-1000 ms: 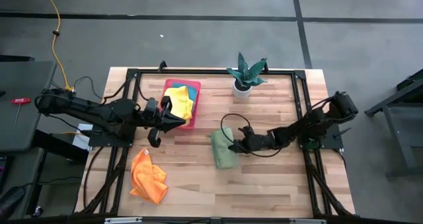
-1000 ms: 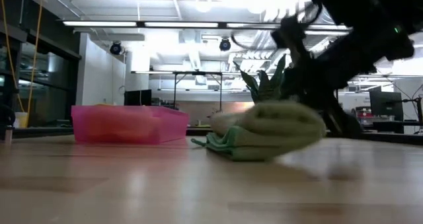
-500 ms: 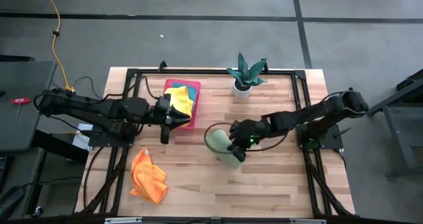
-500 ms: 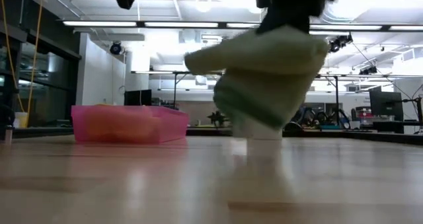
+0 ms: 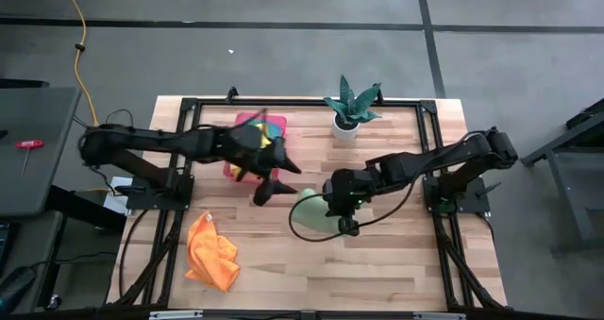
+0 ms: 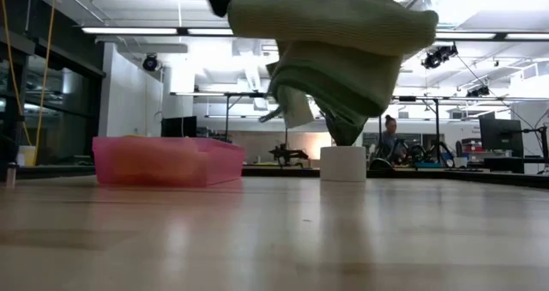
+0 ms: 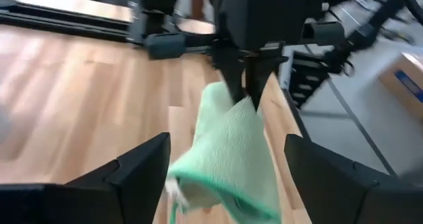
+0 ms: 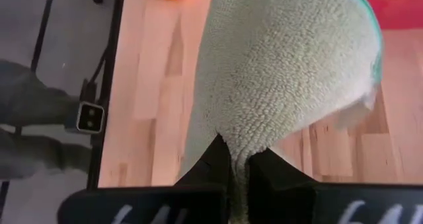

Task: Fold microfiber towels
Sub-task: Put the folded green microfiber towel into the pink bin

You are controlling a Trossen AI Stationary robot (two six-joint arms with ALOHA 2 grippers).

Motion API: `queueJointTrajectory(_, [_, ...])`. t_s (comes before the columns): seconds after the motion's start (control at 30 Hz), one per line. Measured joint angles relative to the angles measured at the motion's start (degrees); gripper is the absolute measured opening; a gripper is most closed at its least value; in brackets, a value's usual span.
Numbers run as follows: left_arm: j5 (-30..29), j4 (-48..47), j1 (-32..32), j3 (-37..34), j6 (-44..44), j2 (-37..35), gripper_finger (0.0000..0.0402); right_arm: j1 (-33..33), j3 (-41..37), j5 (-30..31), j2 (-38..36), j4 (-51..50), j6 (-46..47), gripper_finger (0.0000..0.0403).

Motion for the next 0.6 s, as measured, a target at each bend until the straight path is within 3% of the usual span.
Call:
queueJointTrajectory(0.33, [11.8, -0.6, 1.11, 10.01, 3.49, 16.94, 0.0294, 0.72, 0.0, 0.32, 1.26, 0.57, -2.05, 0.0])
queueJointTrajectory(0.6, [20.66, -2.97, 1.11, 12.54, 0.87, 24.11, 0.0294, 0.68, 0.0, 1.18, 1.26, 0.6, -3.54, 0.0])
